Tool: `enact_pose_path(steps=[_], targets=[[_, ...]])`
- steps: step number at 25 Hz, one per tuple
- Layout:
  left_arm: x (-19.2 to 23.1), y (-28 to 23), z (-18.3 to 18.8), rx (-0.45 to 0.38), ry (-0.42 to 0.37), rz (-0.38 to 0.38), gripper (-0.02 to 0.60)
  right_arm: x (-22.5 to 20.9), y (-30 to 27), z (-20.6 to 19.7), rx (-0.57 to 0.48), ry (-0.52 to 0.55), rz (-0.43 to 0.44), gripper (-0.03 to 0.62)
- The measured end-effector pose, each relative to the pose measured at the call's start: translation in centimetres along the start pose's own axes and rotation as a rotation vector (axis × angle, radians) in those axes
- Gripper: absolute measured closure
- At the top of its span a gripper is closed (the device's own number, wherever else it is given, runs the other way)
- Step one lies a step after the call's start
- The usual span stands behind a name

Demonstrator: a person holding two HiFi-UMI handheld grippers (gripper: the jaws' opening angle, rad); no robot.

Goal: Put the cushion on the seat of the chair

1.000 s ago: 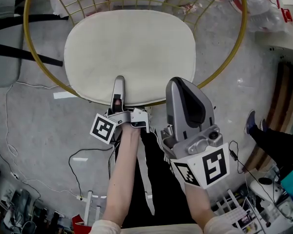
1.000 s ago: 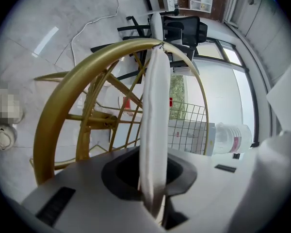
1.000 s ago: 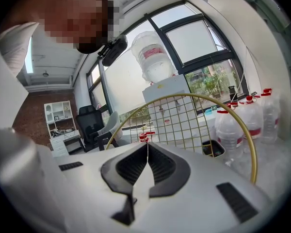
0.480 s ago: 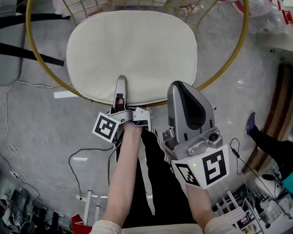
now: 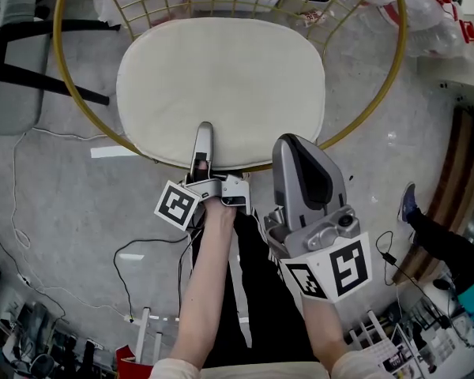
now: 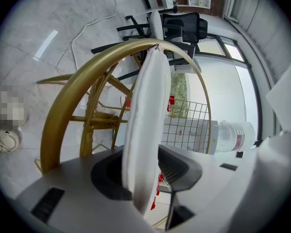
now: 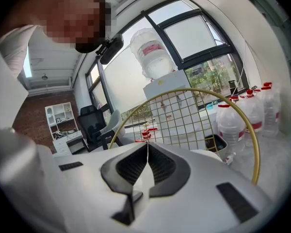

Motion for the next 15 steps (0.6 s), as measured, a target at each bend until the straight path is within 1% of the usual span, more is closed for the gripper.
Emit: enact_pose_path(steps=[2,3,6,15], targets=[[-0.2,0.1,0.0,0.004,-0.002,0.001,0.409,0.2,0.0,0.0,-0.005,-0.010,0.001,0.577],[-0.2,0.3,0.0,0.004,-0.009,0.007,0.405,0.3,0.1,0.0,-0.007,-0.015,0.002,0.577],[-0.3,0.9,0.0,0.001,-0.029,0.025,0.405,0.7,0.2,0.1,-0.009,-0.023,0.010,0.577],[0.6,3.1,-0.3,-0.024,-0.008,0.059,0.405,1.1,0.6,0.1,-0.002,-0.023,0.030,0.577]])
Point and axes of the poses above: the fingertips, and each gripper's own axes: y backward along the fingers, x to its left, z out of its top, the point moved 4 cm from there along y, backward along the fingers, and after that the axes turned 6 degrees about y, right-handed, at the moved point
